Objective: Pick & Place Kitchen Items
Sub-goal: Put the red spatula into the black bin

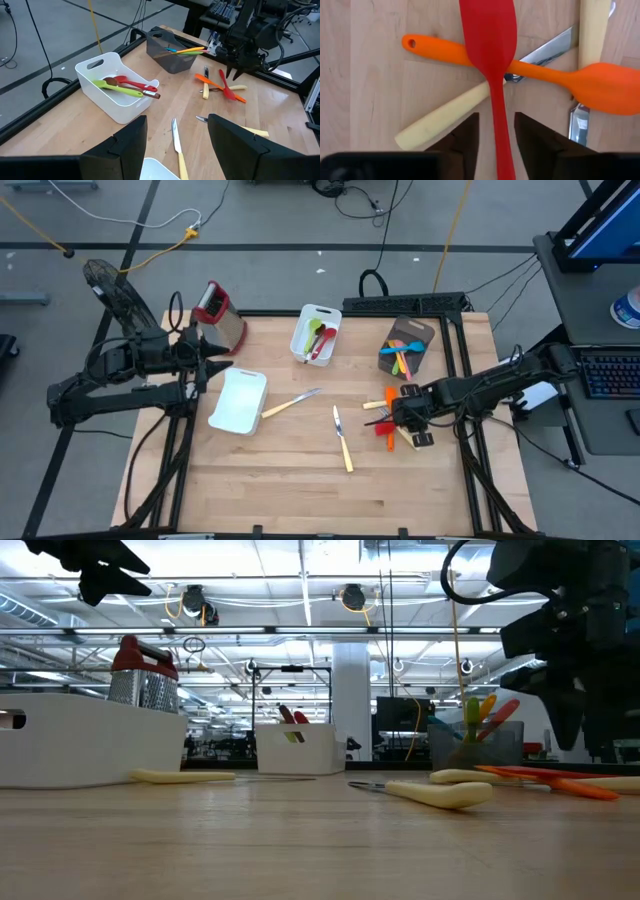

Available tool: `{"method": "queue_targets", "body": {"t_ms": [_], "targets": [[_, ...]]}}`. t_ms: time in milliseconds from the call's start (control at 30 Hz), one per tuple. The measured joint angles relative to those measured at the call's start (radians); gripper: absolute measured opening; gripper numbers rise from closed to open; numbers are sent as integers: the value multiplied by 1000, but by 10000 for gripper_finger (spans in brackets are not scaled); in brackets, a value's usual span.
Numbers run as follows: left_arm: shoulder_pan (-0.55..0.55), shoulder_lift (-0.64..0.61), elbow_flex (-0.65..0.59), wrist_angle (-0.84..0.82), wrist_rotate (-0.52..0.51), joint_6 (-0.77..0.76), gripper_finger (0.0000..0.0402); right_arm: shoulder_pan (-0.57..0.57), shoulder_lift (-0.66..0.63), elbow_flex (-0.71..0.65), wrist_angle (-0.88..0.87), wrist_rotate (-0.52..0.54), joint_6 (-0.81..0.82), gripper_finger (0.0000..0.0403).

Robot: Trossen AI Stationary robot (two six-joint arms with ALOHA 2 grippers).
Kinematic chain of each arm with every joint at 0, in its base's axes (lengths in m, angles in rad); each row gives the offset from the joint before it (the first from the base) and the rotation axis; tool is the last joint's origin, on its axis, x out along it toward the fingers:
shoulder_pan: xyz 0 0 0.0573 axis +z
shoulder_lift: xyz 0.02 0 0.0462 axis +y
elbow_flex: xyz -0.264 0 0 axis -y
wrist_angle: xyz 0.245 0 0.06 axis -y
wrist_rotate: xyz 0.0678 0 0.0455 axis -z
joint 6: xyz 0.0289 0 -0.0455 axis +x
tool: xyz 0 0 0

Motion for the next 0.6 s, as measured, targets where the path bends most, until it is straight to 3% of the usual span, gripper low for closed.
{"method": "queue_targets", "body": {"t_ms": [233,600], "targets": [[0,0,0,0,0,0,216,0,0,0,0,0,-10,159],[0,0,0,-1,0,3,216,1,2,-50,56,-3,-23,138]]}}
